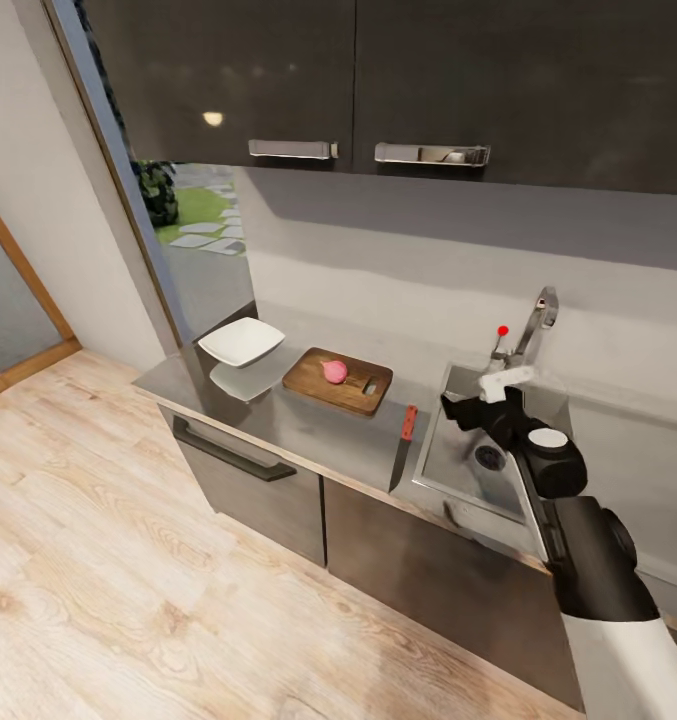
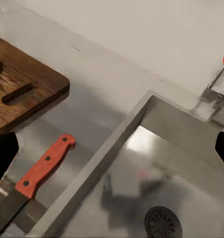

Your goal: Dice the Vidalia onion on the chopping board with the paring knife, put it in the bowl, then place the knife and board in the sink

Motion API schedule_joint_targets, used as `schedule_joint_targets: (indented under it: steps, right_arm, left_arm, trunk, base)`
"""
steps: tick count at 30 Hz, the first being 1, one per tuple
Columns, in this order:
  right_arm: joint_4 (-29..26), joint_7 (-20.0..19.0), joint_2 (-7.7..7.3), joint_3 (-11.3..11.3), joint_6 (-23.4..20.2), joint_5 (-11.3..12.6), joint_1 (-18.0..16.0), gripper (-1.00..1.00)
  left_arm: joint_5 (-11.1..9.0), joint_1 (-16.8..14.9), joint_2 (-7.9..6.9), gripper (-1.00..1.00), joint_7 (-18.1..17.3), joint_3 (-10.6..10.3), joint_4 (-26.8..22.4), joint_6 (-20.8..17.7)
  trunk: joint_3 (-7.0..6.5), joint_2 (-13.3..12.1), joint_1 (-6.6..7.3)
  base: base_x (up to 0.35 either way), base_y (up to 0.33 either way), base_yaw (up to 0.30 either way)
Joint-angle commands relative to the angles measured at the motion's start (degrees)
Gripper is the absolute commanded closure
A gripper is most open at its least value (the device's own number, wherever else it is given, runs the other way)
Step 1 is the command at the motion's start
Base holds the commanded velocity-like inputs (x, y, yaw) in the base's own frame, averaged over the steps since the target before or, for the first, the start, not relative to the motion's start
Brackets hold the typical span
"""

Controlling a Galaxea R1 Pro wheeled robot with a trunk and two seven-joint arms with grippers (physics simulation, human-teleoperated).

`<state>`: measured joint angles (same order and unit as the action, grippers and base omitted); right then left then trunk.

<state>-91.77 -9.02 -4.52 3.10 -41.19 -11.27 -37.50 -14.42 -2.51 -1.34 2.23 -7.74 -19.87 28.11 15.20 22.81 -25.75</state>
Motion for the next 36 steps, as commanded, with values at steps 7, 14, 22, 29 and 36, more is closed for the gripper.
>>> schedule_joint_targets:
  steps: [7,14,22,29,36]
  right_arm:
    - [-0.07,-36.97,-8.96,2.32,0.21,-3.4,-0.94,-1.0]
    - [-0.07,-59.61,-13.67,2.35,7.04,-7.54,-1.51,-1.0]
    - [-0.07,-68.41,-14.36,2.35,13.37,-13.26,-1.54,-1.0]
    - [-0.07,-69.78,-13.92,2.51,18.36,-18.64,-3.04,-1.0]
    - [-0.07,-70.21,-12.56,2.92,19.65,-19.16,-3.53,-1.0]
  left_arm:
    - [-0.43,-0.04,0.02,-1.0,0.15,-0.58,0.01,0.19]
    - [-0.43,-0.04,0.02,-1.0,0.14,-0.58,0.02,0.19]
    - [-0.43,-0.04,0.02,-1.0,0.11,-0.6,0.09,0.19]
    - [-0.43,-0.04,-0.01,-1.0,0.07,-0.61,0.02,0.19]
    - [-0.43,-0.04,-0.01,-1.0,0.14,-0.66,0.03,0.19]
  trunk:
    - [0.1,0.11,-0.03]
    - [0.1,0.11,-0.03]
    - [0.1,0.11,-0.03]
    - [0.1,0.11,-0.03]
    - [0.1,0.11,-0.03]
  base:
    - [0.0,0.0,0.0]
    - [0.0,0.0,0.0]
    - [0.0,0.0,0.0]
    - [0.0,0.0,0.0]
    - [0.001,0.0,0.0]
